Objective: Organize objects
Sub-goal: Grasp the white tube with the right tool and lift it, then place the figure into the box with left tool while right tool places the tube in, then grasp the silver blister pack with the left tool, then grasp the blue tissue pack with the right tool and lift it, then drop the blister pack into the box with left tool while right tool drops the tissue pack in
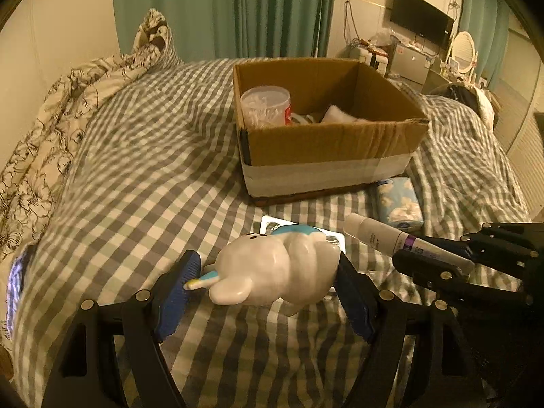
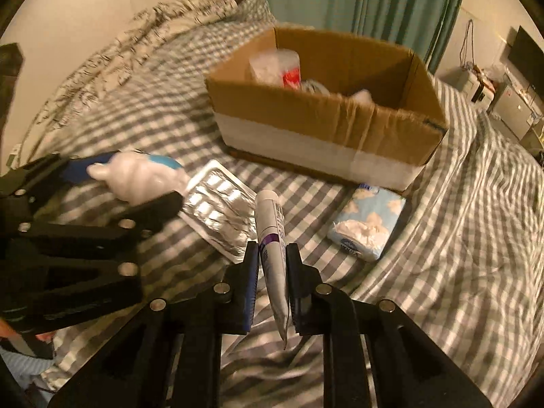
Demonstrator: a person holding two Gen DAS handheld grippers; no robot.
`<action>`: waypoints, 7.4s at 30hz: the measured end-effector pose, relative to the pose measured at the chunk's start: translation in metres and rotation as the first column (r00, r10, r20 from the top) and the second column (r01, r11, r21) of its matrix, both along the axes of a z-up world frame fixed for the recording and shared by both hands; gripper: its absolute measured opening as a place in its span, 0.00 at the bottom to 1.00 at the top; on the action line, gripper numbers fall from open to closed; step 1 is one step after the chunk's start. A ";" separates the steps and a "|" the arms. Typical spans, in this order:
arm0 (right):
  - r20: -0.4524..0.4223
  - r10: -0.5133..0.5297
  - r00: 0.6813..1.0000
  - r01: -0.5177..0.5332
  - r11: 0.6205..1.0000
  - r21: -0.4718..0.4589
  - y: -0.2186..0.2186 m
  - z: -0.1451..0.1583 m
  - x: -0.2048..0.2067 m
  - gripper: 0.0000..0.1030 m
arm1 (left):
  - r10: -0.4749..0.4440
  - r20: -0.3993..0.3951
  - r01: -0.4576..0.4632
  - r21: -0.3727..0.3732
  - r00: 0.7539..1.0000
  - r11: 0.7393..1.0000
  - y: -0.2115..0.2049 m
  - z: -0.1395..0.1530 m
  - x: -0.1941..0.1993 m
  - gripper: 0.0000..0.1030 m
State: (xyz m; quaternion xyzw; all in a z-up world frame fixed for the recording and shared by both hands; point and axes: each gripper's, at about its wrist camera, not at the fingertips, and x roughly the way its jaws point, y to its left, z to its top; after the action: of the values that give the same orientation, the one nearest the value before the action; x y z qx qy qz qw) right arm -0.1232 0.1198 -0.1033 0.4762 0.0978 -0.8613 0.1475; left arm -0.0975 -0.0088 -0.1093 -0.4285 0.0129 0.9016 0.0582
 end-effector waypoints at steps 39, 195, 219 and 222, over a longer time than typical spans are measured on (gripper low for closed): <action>-0.335 -0.085 0.938 0.040 0.989 -0.140 0.034 0.177 -0.118 0.15 | -0.043 -0.221 0.039 -0.021 0.974 0.999 0.043 0.108 -0.146 0.77; -0.128 -0.194 0.973 0.197 0.980 0.007 0.030 0.014 0.032 0.44 | -0.038 -0.014 0.038 -0.008 0.999 0.999 0.002 0.013 0.002 0.99; -0.415 -0.148 0.898 0.138 0.989 -0.053 0.055 0.177 -0.054 0.44 | -0.101 -0.268 0.110 0.020 0.958 0.994 0.031 0.153 -0.106 0.99; -0.407 -0.146 0.902 0.136 0.989 -0.055 0.058 0.177 -0.083 0.44 | -0.097 -0.267 0.098 -0.009 0.959 0.995 0.037 0.149 -0.132 0.99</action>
State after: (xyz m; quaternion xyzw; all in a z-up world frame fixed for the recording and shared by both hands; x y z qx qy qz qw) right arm -0.2062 0.1774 0.0741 0.2888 0.0808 -0.9516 0.0671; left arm -0.2293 0.0279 0.0394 -0.3020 0.0396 0.9471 0.1014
